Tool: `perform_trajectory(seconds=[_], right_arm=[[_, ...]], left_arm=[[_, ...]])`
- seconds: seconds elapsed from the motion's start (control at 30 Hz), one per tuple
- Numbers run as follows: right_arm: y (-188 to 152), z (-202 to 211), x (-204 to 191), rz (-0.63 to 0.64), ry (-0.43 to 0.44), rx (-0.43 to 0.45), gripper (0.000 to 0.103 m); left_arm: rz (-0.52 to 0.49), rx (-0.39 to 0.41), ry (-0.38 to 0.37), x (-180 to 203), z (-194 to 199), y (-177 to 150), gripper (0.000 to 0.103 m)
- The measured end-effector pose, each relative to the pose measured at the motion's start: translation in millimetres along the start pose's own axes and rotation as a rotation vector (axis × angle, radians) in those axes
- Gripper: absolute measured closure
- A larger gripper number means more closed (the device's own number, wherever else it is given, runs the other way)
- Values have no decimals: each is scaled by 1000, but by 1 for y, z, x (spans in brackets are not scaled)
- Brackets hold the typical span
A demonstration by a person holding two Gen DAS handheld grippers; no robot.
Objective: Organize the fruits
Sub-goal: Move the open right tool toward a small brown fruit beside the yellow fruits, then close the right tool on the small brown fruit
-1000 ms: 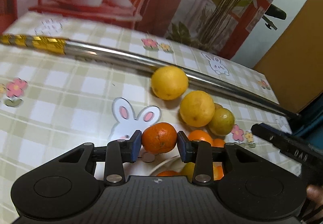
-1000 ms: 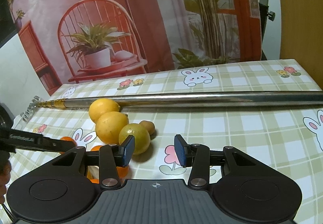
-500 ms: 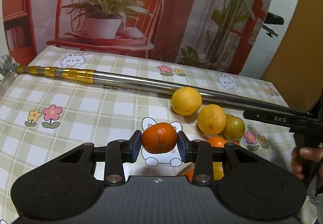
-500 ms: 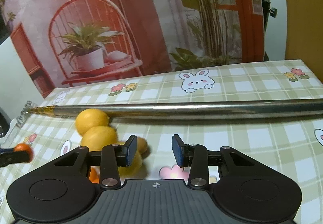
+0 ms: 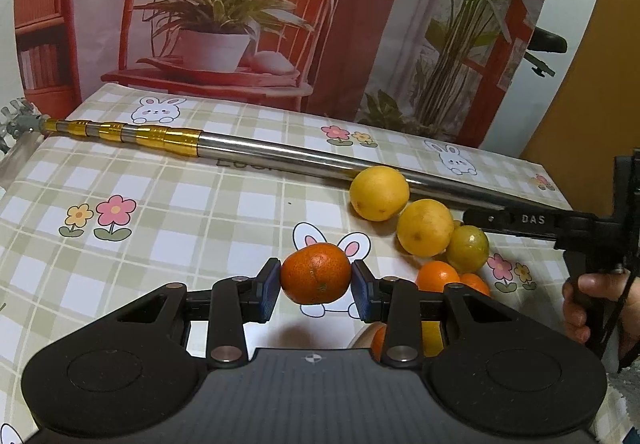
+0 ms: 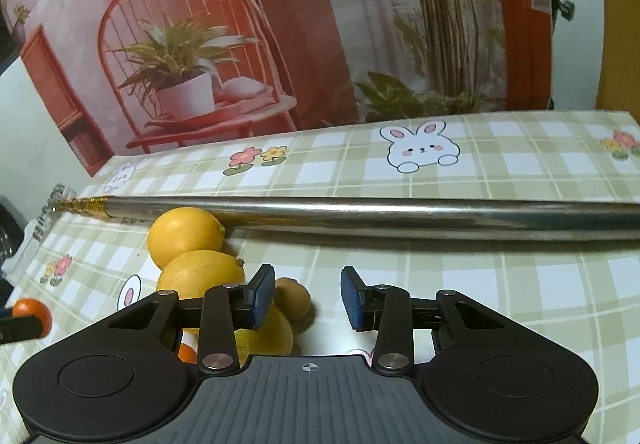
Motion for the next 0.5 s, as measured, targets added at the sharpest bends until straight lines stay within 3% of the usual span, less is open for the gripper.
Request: perform_trajectory(seconds=[0.37,0.5], right_arm=[[-3,-11,-2,-125,61,-53,70],[-4,-15,-5,-136,42,-65,71]], left_arm=[[-6,-12,-16,5,-1,-5,63],[-5,-13,-21,5,-1,-5,63]])
Point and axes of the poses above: each gripper's, at about its wrist camera, not at the fingertips, and z roughly against the way its jaws point, x to its right, y to its top, the point moved 10 cm from there along -z, roughly the way its jaws point, and after that the axes turned 4 degrees about x, right-handed, at the moved point
